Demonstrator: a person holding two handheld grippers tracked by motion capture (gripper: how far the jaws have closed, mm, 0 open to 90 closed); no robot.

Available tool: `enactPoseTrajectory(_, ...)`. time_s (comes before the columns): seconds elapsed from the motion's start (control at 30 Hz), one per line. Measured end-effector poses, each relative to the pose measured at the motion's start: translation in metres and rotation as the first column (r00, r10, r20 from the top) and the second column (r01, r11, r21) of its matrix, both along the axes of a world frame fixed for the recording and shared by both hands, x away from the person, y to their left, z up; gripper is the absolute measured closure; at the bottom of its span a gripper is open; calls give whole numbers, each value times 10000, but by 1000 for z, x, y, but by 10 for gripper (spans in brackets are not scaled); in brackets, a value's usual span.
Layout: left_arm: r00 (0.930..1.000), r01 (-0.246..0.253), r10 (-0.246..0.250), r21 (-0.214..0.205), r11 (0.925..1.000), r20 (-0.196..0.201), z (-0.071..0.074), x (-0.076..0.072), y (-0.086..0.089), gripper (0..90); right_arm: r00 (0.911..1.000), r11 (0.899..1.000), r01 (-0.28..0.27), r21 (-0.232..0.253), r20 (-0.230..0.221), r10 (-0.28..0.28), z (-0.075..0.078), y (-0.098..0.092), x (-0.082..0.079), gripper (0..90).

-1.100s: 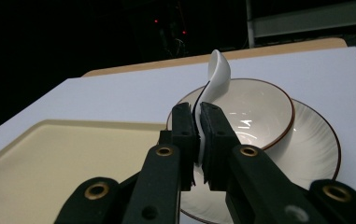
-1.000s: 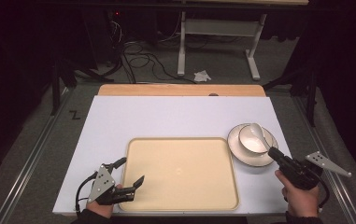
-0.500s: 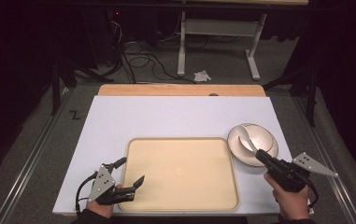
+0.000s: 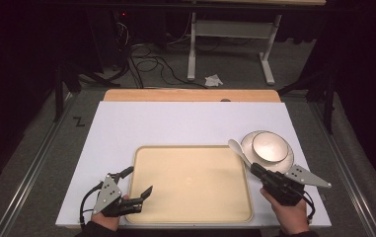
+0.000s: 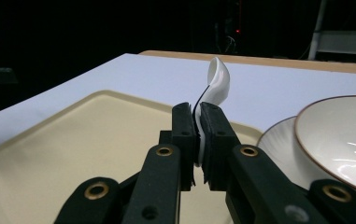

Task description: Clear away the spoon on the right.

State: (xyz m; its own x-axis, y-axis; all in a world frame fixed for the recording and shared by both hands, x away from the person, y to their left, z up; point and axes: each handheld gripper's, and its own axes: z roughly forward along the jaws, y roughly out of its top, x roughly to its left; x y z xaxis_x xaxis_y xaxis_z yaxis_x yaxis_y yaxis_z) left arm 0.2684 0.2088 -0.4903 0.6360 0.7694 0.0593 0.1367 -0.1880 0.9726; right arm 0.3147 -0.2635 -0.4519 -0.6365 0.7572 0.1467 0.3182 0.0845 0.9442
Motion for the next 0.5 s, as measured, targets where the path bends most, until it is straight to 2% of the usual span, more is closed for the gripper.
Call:
enactPoseTrajectory(0.27,10000,11,-11,-27,10000,18,0,0,0,158,9988,9988,-484,-85,99,485,-3,17,-3,869)
enactPoseTrajectory(0.5,10000,31,-31,-15,10000,43,0,0,0,158,9953,9953,-966,-106,-54,965,-7,29,-5,869)
